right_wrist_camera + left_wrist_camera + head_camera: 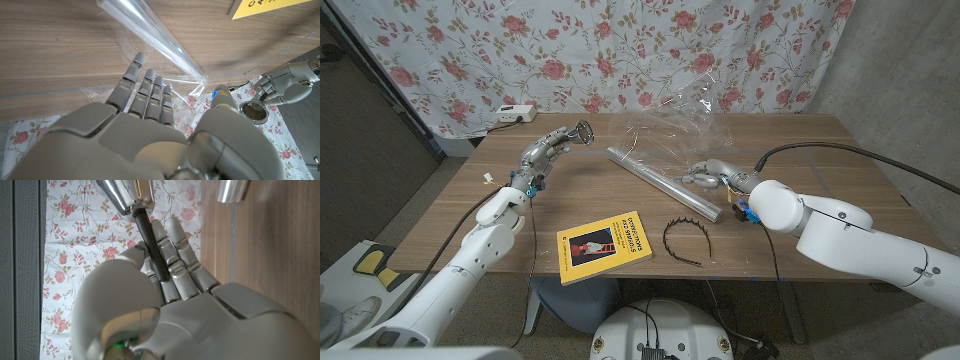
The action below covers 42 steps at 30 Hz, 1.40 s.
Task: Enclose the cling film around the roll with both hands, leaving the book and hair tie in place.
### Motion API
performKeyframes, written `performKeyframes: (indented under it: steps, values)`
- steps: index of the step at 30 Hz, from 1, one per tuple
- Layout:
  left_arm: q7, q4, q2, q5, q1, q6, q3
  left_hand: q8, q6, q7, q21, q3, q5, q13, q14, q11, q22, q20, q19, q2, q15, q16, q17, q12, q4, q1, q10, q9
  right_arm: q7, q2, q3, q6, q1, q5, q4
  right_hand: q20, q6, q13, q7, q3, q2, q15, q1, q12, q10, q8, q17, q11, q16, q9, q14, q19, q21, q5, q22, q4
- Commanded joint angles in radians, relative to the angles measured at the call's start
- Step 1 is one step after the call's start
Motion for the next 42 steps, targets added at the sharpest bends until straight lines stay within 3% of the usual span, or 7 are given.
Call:
performKeyframes:
  steps: [1,8,15,21,27,31,42]
  values:
    - [0.005,0.000,-0.002,-0.002,0.003,0.005,-0.001,-0.001,0.007,-0.003,0.007,0.000,0.007,0.002,0.021,0.001,0.003,0.002,-0.003,0.002,-0.013,0.003,0.002,-0.002,-0.007,0.009,0.007,0.002,0.050,0.032,-0.133,-0.145,0.111,-0.096,-0.015,0.016,-0.019,0.002,0.006,-0.008,-0.016,0.015,0.002,-0.003,-0.003,-0.006,-0.001,0.021,-0.008,0.002,-0.008,-0.001,-0.008,0.001,0.001,0.002]
    - [0.008,0.000,-0.003,-0.002,0.005,0.005,-0.001,-0.002,0.007,-0.005,0.008,0.001,0.007,0.002,0.021,0.001,0.003,0.002,-0.003,0.002,-0.013,0.003,0.003,-0.003,-0.007,0.010,0.007,0.002,0.076,0.039,-0.204,-0.192,0.173,-0.132,-0.008,0.027,-0.015,0.002,0.022,-0.014,-0.025,0.036,0.004,-0.007,-0.006,-0.003,-0.004,0.034,-0.015,0.002,-0.018,0.001,-0.011,0.002,0.000,0.002]
    - [0.009,0.000,-0.003,-0.002,0.004,0.009,0.000,-0.003,0.007,-0.004,0.010,0.001,0.007,0.002,0.022,0.003,0.003,0.003,-0.004,0.002,-0.013,0.003,0.003,-0.005,-0.007,0.010,0.008,0.002,0.070,0.042,-0.202,-0.187,0.174,-0.121,0.010,0.029,-0.015,0.002,0.022,-0.015,-0.026,0.035,0.005,-0.008,-0.007,-0.003,-0.005,0.031,-0.017,0.002,-0.018,0.000,-0.013,0.002,-0.001,0.004]
    - [0.008,0.004,-0.002,0.001,-0.001,0.010,0.003,-0.003,0.008,-0.005,0.011,0.001,0.007,0.003,0.022,0.003,0.003,0.002,-0.005,0.002,-0.013,0.003,0.004,-0.005,-0.007,0.010,0.008,0.002,0.059,0.032,-0.163,-0.150,0.149,-0.092,0.034,0.036,-0.032,0.003,-0.016,-0.019,-0.024,0.027,0.003,-0.016,-0.024,-0.007,-0.005,-0.011,-0.024,0.003,-0.030,-0.010,-0.020,0.004,-0.001,0.011]
    - [0.009,0.005,-0.001,0.002,-0.002,0.011,0.002,-0.004,0.008,-0.005,0.012,0.001,0.007,0.003,0.023,0.003,0.003,0.003,-0.005,0.002,-0.013,0.002,0.004,-0.005,-0.007,0.010,0.009,0.001,0.058,0.023,-0.146,-0.126,0.139,-0.083,0.052,0.042,-0.038,0.004,-0.038,-0.022,-0.019,0.016,0.000,-0.020,-0.034,-0.007,-0.004,-0.029,-0.029,0.004,-0.041,-0.017,-0.025,0.004,-0.001,0.016]
    - [0.009,0.003,-0.001,0.001,-0.001,0.013,0.002,-0.004,0.008,-0.006,0.013,0.001,0.006,0.003,0.023,0.002,0.003,0.002,-0.005,0.002,-0.013,0.002,0.004,-0.006,-0.007,0.010,0.009,0.001,0.065,0.019,-0.145,-0.114,0.141,-0.089,0.064,0.023,-0.038,0.007,-0.049,-0.025,-0.018,-0.010,-0.003,-0.020,-0.038,-0.005,-0.002,-0.035,-0.029,0.004,-0.044,-0.005,-0.021,0.004,0.001,0.019]
    - [0.021,-0.007,0.000,0.002,0.008,0.012,0.000,-0.005,0.008,-0.007,0.016,0.001,0.006,0.004,0.024,0.002,0.003,0.003,-0.007,0.002,-0.013,0.002,0.005,-0.007,-0.007,0.010,0.009,0.001,0.104,0.015,-0.166,-0.099,0.159,-0.124,0.081,0.023,-0.042,0.009,-0.060,-0.027,-0.017,-0.008,-0.005,-0.019,-0.039,-0.005,0.001,-0.045,-0.030,0.005,-0.047,-0.024,-0.029,0.004,0.001,0.022]
